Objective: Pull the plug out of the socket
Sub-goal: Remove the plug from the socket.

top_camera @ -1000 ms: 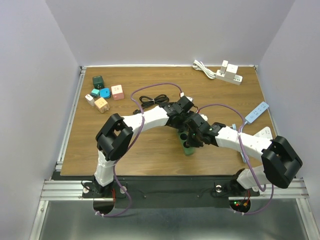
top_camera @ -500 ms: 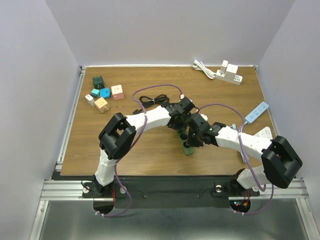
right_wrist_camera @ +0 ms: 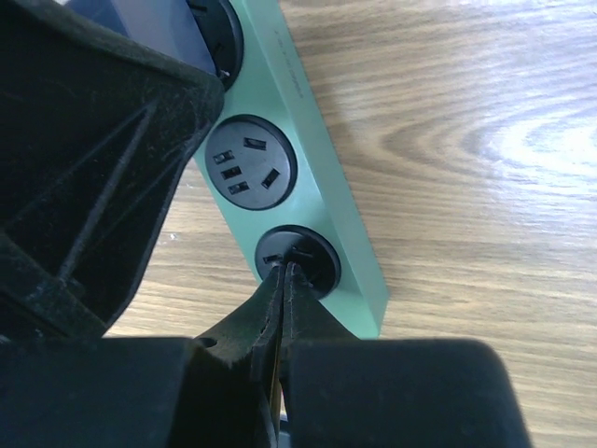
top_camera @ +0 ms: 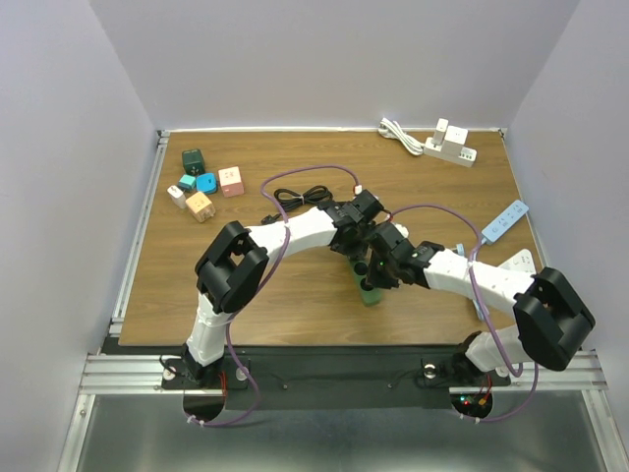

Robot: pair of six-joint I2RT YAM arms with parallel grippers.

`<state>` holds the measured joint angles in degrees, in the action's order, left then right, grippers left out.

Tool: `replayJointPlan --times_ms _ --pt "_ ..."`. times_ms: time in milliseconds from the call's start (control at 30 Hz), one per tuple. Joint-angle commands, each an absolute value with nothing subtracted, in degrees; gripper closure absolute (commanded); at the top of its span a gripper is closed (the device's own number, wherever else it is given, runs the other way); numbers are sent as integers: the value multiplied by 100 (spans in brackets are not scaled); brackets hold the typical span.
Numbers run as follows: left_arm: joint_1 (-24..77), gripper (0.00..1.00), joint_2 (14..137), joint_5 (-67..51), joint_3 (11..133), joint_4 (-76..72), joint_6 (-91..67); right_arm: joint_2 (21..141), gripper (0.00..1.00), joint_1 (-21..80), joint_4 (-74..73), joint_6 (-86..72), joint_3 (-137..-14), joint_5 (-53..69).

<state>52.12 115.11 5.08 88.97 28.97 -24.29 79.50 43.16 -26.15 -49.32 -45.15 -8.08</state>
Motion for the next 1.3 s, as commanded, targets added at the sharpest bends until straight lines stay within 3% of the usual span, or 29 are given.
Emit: replayJointPlan --times_ms 0,367,567,867,1267 --pt "5089 100 11092 607 9167 2628 -2355 8226 100 4280 -2496 -4904 -4298 -897" --pt "4896 100 10872 184 9158 2654 -2601 8745 100 4280 -2241 -5018 -3991 -791" --pt "4834 100 11056 237 9228 2804 -2487 7789 100 4280 -2189 -4958 -3893 -739" --pt "4808 100 11180 606 9456 3075 -2041 6267 100 4193 -1784 -4667 -3788 148" --pt "4816 100 11145 527 9371 4007 -71 6688 100 3368 -372 -4535 -3630 2512"
